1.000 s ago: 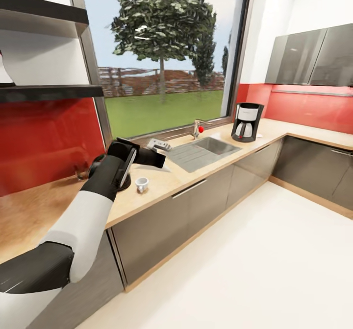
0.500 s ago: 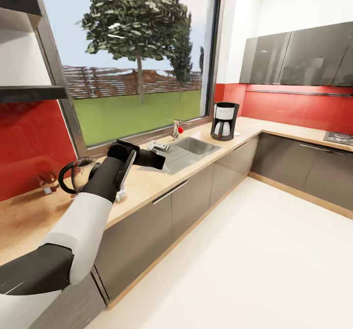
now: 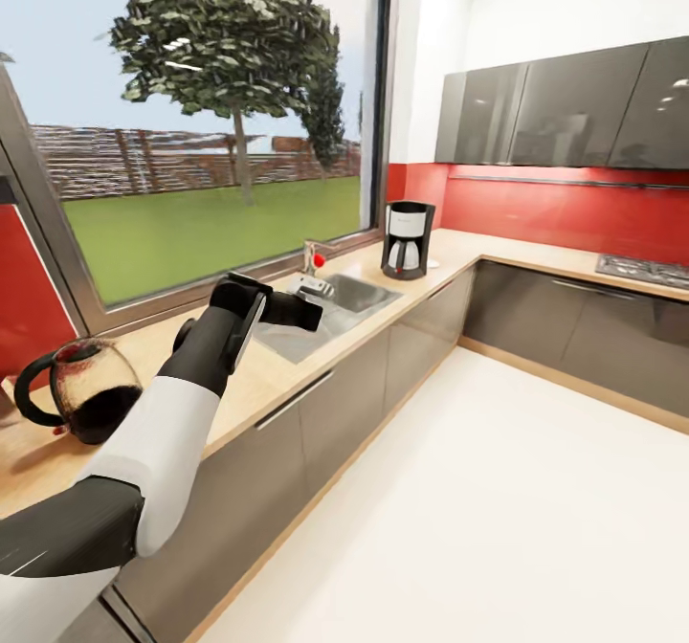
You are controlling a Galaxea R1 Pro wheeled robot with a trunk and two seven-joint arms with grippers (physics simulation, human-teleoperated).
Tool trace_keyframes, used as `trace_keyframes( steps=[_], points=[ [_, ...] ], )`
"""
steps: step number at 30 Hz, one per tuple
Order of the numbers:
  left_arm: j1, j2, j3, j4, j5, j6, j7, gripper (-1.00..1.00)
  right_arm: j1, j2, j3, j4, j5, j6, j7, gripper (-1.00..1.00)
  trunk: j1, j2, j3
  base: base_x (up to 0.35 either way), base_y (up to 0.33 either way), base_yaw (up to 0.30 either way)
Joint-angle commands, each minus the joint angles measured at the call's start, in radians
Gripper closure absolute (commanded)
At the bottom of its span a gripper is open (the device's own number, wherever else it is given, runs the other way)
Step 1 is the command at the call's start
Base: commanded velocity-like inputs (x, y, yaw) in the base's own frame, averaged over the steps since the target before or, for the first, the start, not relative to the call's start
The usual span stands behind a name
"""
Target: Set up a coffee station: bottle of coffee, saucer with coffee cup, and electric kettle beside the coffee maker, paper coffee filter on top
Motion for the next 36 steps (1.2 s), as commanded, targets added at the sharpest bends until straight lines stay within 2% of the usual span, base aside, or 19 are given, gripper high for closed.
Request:
trace_keyframes(
  steps=[1,10,29,36],
  points=[
    [-0.001,0.000,0.001,-0.001,-0.011,0.002,-0.009,1.00,0.000,0.000,-0.003,-0.001,-0.003,-0.002,0.000,-1.00,0.001,-0.002,-0.002,0.323,-0.028,-0.012],
    [-0.001,0.000,0.001,-0.001,-0.010,0.002,-0.008,1.00,0.000,0.001,-0.001,-0.003,-0.003,-0.005,0.002,-1.00,0.001,-0.002,-0.002,0.326,-0.045,-0.002],
    [-0.001,0.000,0.001,-0.002,-0.011,0.002,-0.006,1.00,0.000,0.001,-0.007,-0.033,-0.007,-0.004,-0.001,-1.00,0.001,-0.002,-0.002,0.301,-0.133,-0.002],
    [-0.001,0.000,0.002,-0.002,-0.010,0.002,-0.007,1.00,0.000,-0.001,-0.008,-0.033,-0.007,-0.003,-0.001,-1.00,0.001,-0.002,-0.002,0.278,-0.168,-0.200]
  ],
)
